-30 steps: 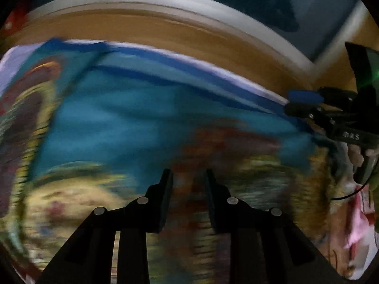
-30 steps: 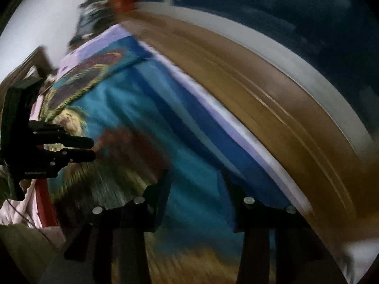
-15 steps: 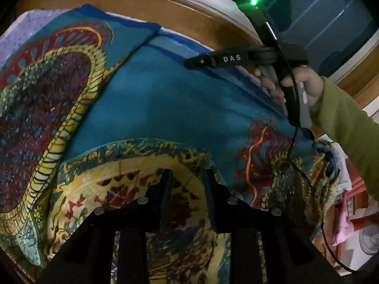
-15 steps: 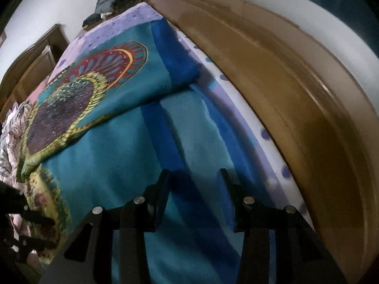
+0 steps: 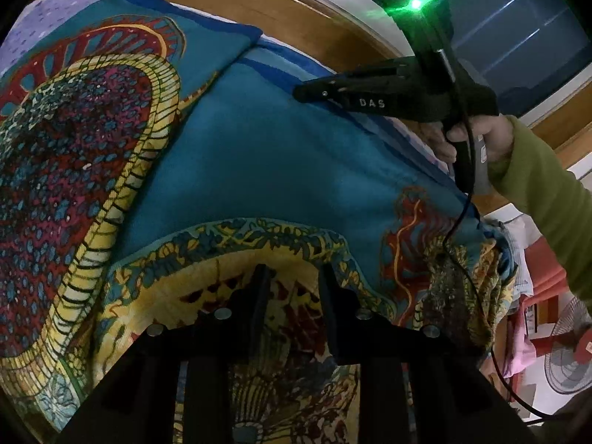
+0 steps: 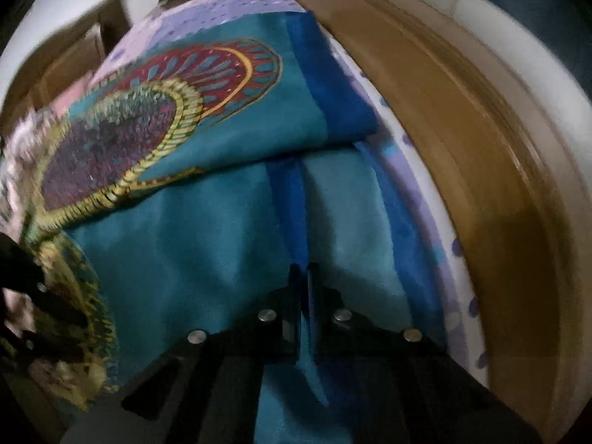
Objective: Fold clothes
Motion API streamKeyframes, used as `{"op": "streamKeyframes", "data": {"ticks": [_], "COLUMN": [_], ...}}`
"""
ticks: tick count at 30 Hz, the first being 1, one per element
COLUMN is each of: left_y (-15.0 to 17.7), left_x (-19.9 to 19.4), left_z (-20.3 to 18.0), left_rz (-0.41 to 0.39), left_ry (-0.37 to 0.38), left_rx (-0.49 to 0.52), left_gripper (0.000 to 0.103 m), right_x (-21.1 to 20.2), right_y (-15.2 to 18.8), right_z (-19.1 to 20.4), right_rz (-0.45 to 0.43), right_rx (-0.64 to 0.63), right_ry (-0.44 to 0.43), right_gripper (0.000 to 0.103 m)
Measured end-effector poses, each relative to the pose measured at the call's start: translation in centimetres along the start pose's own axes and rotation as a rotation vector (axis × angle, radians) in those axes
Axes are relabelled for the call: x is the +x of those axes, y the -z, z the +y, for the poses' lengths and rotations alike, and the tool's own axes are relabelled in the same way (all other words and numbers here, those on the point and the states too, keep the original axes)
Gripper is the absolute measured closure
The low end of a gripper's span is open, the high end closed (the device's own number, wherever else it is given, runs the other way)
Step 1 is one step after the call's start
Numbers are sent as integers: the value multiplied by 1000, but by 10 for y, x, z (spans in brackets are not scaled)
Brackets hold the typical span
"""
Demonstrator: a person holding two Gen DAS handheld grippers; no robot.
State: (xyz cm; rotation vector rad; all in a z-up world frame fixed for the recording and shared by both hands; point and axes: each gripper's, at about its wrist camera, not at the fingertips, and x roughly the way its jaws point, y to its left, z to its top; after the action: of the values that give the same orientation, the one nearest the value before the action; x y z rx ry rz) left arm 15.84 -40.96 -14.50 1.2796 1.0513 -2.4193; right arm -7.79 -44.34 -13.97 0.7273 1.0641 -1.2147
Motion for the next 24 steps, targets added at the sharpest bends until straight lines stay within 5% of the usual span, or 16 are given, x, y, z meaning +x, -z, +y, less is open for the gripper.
{"op": "streamKeyframes", "data": {"ticks": [6, 14, 24], "left_y": [-5, -5, -1], "left_x": [0, -6, 6], "left_z": [6, 9, -3], "left_rz": [4, 8, 21], "left_ry": [0, 5, 58], "left_rx": [-2, -6, 52], "left_gripper": [77, 77, 74], "right_x": [3, 13, 27], "right_y": [-8, -19, -14], "right_z": [-26, -17, -28], "right_rz": [-31, -55, -65], "right_rx": [87, -4, -13], "right_ry": [151, 363, 419], "right_gripper": [102, 102, 100]}}
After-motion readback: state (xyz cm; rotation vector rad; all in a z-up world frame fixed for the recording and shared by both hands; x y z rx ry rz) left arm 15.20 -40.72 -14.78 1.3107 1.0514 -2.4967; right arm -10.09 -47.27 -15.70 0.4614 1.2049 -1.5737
